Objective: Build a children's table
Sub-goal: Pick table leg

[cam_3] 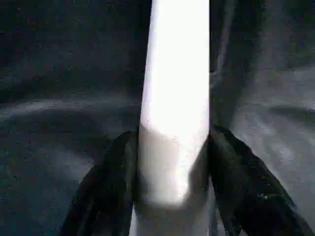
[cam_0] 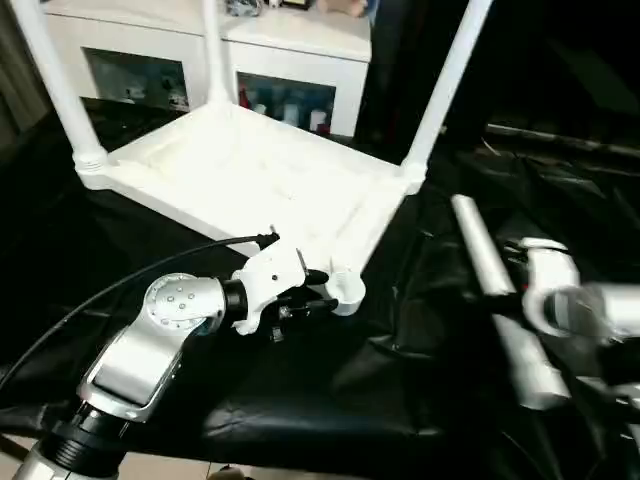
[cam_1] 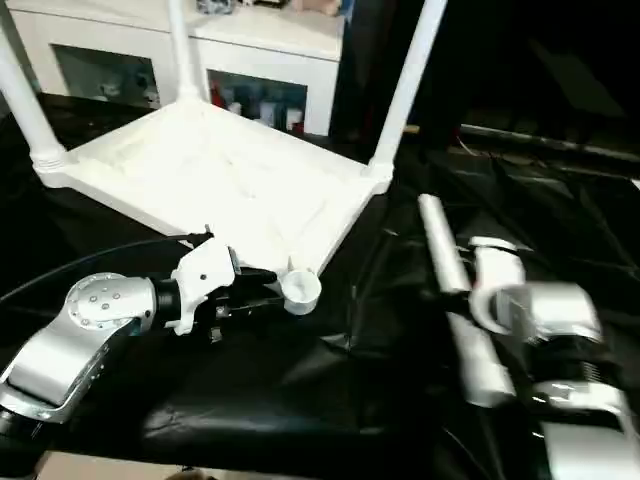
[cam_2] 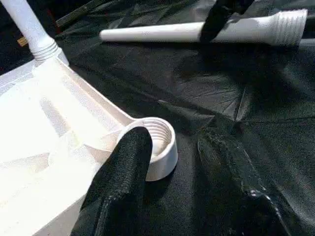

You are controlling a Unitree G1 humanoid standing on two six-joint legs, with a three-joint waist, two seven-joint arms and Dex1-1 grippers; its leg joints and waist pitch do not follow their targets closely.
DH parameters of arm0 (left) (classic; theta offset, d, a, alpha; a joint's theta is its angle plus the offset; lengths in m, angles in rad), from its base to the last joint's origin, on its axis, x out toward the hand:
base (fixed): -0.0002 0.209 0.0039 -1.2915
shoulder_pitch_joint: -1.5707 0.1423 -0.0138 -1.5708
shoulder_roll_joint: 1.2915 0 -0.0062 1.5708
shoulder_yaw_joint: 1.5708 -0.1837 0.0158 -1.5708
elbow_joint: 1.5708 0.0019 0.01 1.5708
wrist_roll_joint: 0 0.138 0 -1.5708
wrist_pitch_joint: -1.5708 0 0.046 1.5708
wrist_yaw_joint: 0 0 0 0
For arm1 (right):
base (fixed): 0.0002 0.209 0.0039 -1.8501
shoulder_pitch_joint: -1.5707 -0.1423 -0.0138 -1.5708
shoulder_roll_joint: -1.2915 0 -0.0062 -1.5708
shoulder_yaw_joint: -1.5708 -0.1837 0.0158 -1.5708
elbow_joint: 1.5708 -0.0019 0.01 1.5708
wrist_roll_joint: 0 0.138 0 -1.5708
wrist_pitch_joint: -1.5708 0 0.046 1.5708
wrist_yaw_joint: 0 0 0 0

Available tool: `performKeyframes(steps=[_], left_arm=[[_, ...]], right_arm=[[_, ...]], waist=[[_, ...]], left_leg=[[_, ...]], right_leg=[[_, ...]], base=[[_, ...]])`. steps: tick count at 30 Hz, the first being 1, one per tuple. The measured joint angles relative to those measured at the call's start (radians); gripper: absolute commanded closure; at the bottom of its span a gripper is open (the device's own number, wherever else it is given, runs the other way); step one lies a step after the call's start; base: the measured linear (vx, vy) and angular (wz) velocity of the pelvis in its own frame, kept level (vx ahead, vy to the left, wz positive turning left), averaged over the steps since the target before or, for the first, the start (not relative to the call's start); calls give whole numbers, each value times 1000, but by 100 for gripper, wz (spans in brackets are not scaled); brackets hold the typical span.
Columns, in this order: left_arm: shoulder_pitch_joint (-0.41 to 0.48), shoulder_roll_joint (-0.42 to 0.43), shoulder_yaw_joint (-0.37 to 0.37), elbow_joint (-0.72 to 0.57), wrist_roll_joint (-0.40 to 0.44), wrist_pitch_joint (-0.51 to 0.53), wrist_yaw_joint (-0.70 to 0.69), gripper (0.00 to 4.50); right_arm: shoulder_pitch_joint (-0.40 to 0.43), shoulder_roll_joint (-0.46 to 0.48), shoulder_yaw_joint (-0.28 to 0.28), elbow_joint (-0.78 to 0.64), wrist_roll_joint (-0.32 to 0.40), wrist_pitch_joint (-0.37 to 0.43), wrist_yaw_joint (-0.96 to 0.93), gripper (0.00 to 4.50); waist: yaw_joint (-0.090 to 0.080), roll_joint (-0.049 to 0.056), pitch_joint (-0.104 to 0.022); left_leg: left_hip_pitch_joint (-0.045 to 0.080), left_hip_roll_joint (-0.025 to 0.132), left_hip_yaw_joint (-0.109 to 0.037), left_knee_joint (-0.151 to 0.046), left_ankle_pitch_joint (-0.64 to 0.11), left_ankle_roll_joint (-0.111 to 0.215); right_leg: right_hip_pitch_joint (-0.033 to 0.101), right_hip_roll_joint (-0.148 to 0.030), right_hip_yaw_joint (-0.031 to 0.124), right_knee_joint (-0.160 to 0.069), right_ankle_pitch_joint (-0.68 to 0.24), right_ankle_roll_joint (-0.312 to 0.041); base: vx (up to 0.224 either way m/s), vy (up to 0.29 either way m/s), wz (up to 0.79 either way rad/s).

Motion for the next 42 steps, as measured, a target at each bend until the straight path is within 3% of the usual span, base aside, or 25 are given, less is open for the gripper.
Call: performKeyframes(steps=[8,11,14,15,18,21,26,29,32,34,36,42], left_arm=[[0,-18,-1,2,2,-4,13,255],[-4,-28,-1,15,5,-15,33,255],[-21,-43,1,35,14,-35,58,255],[-34,-54,10,44,14,-40,71,255],[-61,-79,30,51,12,-49,95,255],[-66,-96,50,57,-1,-58,110,255],[-79,-146,124,83,-65,-51,146,255],[-134,-203,198,100,-138,-5,187,255],[-202,-244,285,106,-229,89,236,219],[-238,-287,370,110,-336,199,275,206],[-269,-309,410,112,-412,269,296,181],[-365,-390,465,116,-571,400,351,128]], right_arm=[[6,-91,-9,155,-58,-119,-78,272],[5,-112,-30,191,-66,-171,-107,272],[-8,-125,-87,191,-51,-255,-108,272],[-21,-120,-140,169,-10,-289,-75,272],[-78,-95,-222,78,103,-356,20,272],[-109,-72,-300,-13,225,-400,116,272],[-102,-27,-361,-162,391,-322,244,272],[-73,6,-359,-293,492,-256,329,272],[-29,41,-349,-416,597,-206,410,272],[13,58,-323,-499,669,-161,457,272],[38,82,-289,-558,723,-113,486,273],[47,161,-195,-637,766,-42,498,273]], waist=[[-2,0,0],[-8,4,2],[-16,7,3],[-21,8,3],[-34,9,4],[-29,9,4],[-6,10,4],[8,11,5],[19,12,5],[23,12,5],[22,12,6],[26,9,7]], left_leg=[[-1,-1,0,0,0,0],[-2,-1,0,0,0,0],[-2,0,0,0,0,0],[-2,0,0,0,0,0],[-3,1,-1,0,0,0],[-4,2,-1,0,-1,1],[-7,2,0,0,-2,4],[-6,3,0,1,-2,4],[-5,3,0,1,-2,4],[-4,3,0,1,-2,4],[-4,3,0,1,-2,4],[-5,3,0,1,-2,3]], right_leg=[[0,-1,0,-2,0,1],[-2,-1,0,-1,0,1],[-5,0,0,1,1,1],[-6,0,0,1,1,1],[-9,0,-2,2,4,-4],[-9,0,-4,0,4,-5],[-9,0,-5,-2,4,-6],[-8,0,-6,-2,4,-6],[-6,-1,-6,-3,4,-7],[-6,-1,-6,-3,4,-7],[-5,-1,-6,-4,4,-7],[-5,-1,-7,-5,5,-7]], base=[[0,0,0],[0,0,0],[0,0,0],[0,0,0],[0,0,0],[0,0,0],[0,0,0],[0,0,0],[0,0,0],[0,0,0],[0,0,0],[0,0,0]])
